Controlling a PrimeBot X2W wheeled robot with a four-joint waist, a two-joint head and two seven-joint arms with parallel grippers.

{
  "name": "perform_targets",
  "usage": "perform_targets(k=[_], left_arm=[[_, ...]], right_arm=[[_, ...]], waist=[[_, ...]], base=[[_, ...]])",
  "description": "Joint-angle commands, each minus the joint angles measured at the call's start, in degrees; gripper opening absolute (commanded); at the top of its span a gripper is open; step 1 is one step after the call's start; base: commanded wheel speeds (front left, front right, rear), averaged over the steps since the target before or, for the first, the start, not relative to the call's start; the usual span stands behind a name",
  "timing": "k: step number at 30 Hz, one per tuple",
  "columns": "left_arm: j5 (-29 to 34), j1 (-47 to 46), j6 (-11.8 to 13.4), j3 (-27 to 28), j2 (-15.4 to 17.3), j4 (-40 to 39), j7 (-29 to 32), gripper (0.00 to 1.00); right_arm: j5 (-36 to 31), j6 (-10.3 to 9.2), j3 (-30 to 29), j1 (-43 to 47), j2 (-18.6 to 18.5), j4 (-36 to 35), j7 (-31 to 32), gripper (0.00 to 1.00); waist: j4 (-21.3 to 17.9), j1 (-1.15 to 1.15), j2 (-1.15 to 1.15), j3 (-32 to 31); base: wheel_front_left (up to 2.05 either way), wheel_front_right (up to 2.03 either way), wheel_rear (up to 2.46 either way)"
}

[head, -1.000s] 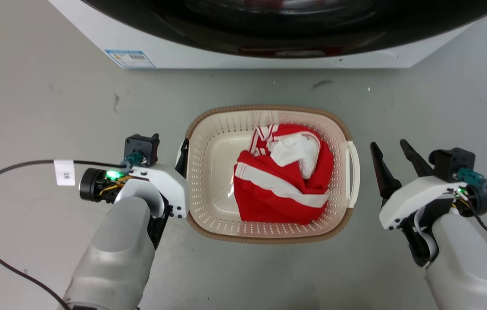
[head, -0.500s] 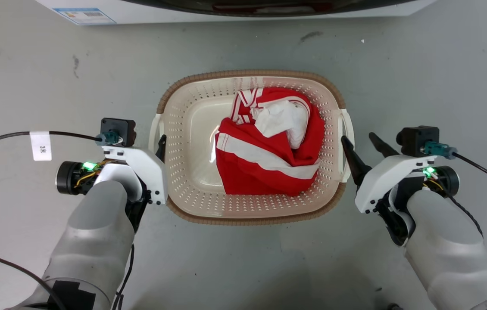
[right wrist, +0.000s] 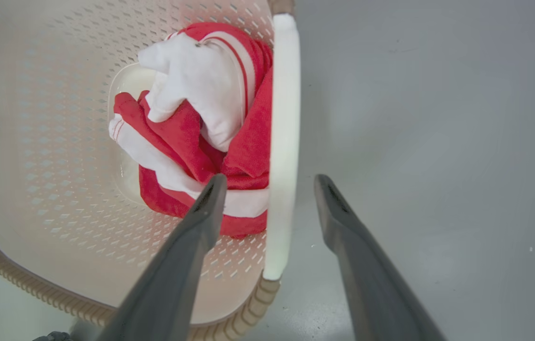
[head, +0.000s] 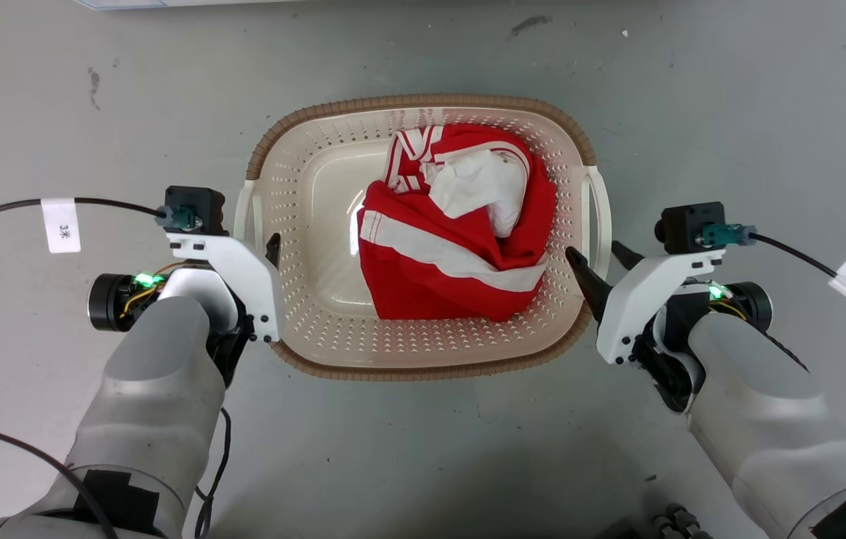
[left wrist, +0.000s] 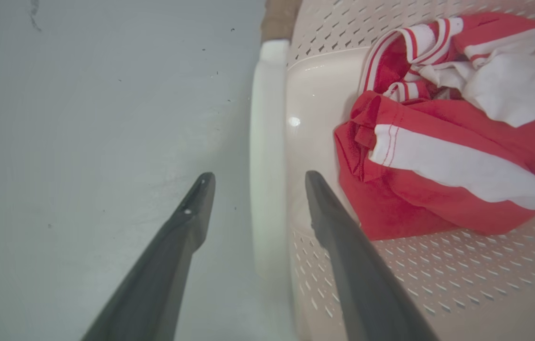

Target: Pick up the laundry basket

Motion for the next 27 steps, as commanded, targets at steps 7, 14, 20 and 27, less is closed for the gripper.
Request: perform_targets(k=[7, 14, 20, 27], left_arm=[[-2.0, -1.4, -0.1, -0.9, -1.0, 0.2, 1.2, 0.00], [-5.3, -0.1, -0.1, -3.7, -2.7, -0.7, 4.5, 0.00], [-9.8, 1.5, -0.3, -6.9, -4.3, -2.0, 10.5, 0.00], [-14.9, 3.3, -0.4, -10.6, -5.2, -3.2, 17.6, 0.00]], right_arm=[[4.7, 0.06, 4.4, -2.1, -0.4, 0.1, 2.4, 0.00], [8.3, 0.07, 8.2, -1.9, -1.4, 0.3, 4.3, 0.00], [11.6, 0.13, 10.8, -1.3, -2.5, 0.5, 7.7, 0.00], [14.8, 0.13, 13.5, 0.1, -4.0, 1.4, 14.0, 0.00]], waist=[[-0.4, -0.01, 0.00, 0.4], [-0.2, -0.01, 0.00, -1.8], [0.5, -0.01, 0.00, -6.5], [1.8, -0.01, 0.00, -13.8]], base=[[0.00, 0.00, 0.00], [0.00, 0.00, 0.00], [0.00, 0.00, 0.00], [0.00, 0.00, 0.00]])
